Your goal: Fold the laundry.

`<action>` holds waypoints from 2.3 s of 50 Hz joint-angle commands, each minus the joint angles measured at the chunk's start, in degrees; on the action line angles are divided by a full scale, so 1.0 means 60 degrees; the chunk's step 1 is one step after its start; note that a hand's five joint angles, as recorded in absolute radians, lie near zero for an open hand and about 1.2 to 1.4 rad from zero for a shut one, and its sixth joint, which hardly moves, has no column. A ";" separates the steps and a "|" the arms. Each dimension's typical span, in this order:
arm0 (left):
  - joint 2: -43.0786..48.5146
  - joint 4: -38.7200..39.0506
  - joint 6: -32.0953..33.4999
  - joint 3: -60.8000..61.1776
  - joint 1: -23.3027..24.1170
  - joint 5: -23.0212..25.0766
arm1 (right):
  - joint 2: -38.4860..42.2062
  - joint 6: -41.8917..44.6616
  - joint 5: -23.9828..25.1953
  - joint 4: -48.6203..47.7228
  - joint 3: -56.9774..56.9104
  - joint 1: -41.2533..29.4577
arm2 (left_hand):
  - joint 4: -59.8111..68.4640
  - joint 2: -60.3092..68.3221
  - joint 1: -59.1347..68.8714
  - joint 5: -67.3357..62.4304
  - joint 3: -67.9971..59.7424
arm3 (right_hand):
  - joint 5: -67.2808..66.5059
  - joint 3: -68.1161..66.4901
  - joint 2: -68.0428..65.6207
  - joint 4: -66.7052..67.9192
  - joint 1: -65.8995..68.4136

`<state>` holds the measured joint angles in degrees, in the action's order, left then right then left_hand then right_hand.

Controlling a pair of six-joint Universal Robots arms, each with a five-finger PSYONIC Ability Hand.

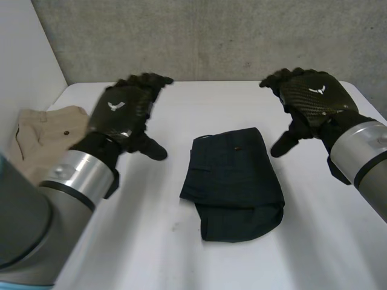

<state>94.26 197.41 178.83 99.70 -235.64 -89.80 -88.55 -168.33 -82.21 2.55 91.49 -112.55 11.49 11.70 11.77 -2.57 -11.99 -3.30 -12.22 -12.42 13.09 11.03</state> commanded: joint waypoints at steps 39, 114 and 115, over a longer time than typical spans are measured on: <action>0.4534 0.0101 0.3433 -0.2291 0.1817 -0.1453 | 0.2015 -0.0978 0.1440 -0.1861 0.3282 0.1751 | 1.1418 1.1383 1.1372 -1.1239 -1.1335 | -0.0474 -0.0654 -0.0620 0.0508 0.0851; 0.2805 0.0071 0.2890 -0.0635 0.1685 -0.1630 | 0.8150 0.0164 0.1601 -0.1686 -0.5944 0.2073 | 0.2506 0.2472 0.2461 -0.2327 -0.2424 | -1.1117 -1.1297 -1.1263 1.1151 1.1495; 0.2805 0.0071 0.2876 -0.0636 0.1671 -0.1630 | 0.8573 0.0208 0.1601 -0.1468 -0.6600 0.2248 | 0.2506 0.2472 0.2460 -0.2327 -0.2424 | -1.1117 -1.1297 -1.1263 1.1151 1.1495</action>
<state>110.88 197.86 196.13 96.03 -225.44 -99.58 -46.24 -168.79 -72.67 -8.93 65.93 -103.83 25.28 25.91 27.17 -14.91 -26.20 -53.06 -66.58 -65.89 67.94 51.72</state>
